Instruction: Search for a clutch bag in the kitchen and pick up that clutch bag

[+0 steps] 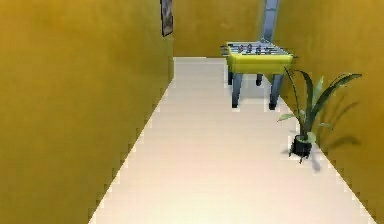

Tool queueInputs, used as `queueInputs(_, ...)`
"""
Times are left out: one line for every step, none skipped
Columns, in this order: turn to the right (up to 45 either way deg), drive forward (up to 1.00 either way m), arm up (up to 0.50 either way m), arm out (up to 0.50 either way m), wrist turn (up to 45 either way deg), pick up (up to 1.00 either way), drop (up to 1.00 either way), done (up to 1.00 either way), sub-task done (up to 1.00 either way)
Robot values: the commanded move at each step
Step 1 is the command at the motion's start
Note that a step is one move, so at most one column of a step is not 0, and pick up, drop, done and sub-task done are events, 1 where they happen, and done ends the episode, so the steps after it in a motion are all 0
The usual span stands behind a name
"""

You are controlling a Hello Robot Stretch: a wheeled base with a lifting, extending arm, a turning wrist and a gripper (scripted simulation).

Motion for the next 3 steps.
queueInputs(0.0,1.0,0.0,0.0,0.0,0.0,0.0,0.0,0.0)
queueInputs(0.0,1.0,0.0,0.0,0.0,0.0,0.0,0.0,0.0)
queueInputs(0.0,1.0,0.0,0.0,0.0,0.0,0.0,0.0,0.0)
